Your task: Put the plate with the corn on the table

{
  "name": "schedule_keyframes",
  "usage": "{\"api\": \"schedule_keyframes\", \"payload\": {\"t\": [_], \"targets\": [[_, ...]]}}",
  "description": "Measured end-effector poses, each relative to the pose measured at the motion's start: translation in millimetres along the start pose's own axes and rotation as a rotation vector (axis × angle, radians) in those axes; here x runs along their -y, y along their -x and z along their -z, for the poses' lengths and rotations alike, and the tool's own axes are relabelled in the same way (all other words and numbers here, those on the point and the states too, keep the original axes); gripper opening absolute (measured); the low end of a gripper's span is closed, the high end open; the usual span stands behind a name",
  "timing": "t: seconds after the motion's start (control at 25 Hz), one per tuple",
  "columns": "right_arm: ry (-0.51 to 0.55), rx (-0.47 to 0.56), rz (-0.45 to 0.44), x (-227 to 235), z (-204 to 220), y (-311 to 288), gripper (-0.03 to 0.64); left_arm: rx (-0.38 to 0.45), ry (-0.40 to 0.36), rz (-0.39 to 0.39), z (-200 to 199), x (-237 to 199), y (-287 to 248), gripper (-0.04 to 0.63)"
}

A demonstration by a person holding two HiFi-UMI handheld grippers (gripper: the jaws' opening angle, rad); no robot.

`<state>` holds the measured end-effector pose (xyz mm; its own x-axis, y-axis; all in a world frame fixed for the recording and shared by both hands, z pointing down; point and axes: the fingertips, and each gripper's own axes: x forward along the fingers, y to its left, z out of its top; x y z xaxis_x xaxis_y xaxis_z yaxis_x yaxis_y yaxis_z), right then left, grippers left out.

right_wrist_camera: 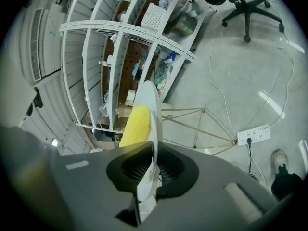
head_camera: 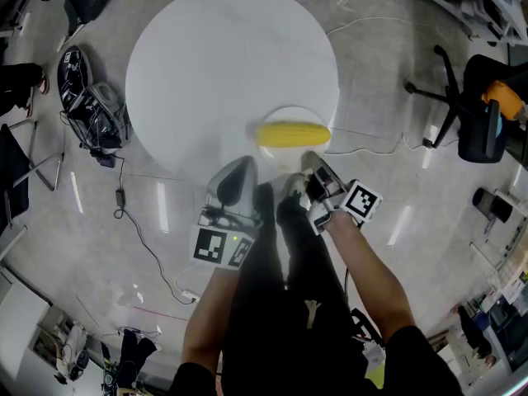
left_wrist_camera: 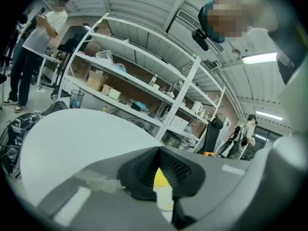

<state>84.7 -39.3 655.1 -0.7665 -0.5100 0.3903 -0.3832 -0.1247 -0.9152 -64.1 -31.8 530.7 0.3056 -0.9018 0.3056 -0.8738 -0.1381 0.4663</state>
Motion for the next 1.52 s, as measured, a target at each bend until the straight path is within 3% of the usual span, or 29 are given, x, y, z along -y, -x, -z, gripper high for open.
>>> {"api": "schedule_keyframes", "payload": {"t": [0.08,0.2,0.48,0.52,0.64,0.68,0.8,0.92,1.04,1.16,1.24,1.52], "targets": [[0.016,-0.001,0.024,0.3,-1.5,-1.8,0.041,0.001,0.000,0.002,-1.9,-2.3,-1.1,0.006],[0.022,-0.006,0.061,4.5,-0.7,-6.6,0.111,0.001,0.007,0.003,-3.4,-6.9,-0.5,0.006],[0.043,-0.008,0.068,1.9,6.3,-20.4,0.170,0.001,0.023,0.008,-2.8,-13.8,2.3,0.006],[0.039,-0.009,0.090,4.3,7.5,-19.9,0.176,0.000,0.027,0.008,-2.8,-14.9,2.6,0.006],[-0.037,-0.009,0.268,25.7,15.2,-6.7,0.186,-0.001,0.034,0.009,-2.9,-18.8,2.4,0.006],[-0.047,-0.009,0.285,27.4,16.0,-6.2,0.187,-0.001,0.035,0.009,-3.0,-19.8,1.9,0.006],[-0.015,-0.008,0.221,18.1,12.7,-14.0,0.193,0.001,0.038,0.013,-3.5,-21.5,0.5,0.006],[-0.011,-0.003,0.214,15.2,11.0,-17.0,0.206,0.001,0.043,0.015,-4.9,-23.5,-0.4,0.006],[-0.033,0.000,0.268,22.1,11.0,-15.3,0.218,-0.001,0.045,0.020,-5.4,-26.1,-1.6,0.006],[0.002,-0.003,0.222,15.9,8.3,-22.9,0.227,-0.005,0.048,0.021,-5.2,-28.8,-0.9,0.006],[-0.008,-0.003,0.254,18.8,8.6,-22.1,0.232,-0.006,0.049,0.021,-5.3,-30.7,-0.2,0.006],[0.023,0.001,0.196,8.9,3.5,-36.7,0.262,-0.006,0.052,0.030,-5.3,-35.4,1.1,0.006]]}}
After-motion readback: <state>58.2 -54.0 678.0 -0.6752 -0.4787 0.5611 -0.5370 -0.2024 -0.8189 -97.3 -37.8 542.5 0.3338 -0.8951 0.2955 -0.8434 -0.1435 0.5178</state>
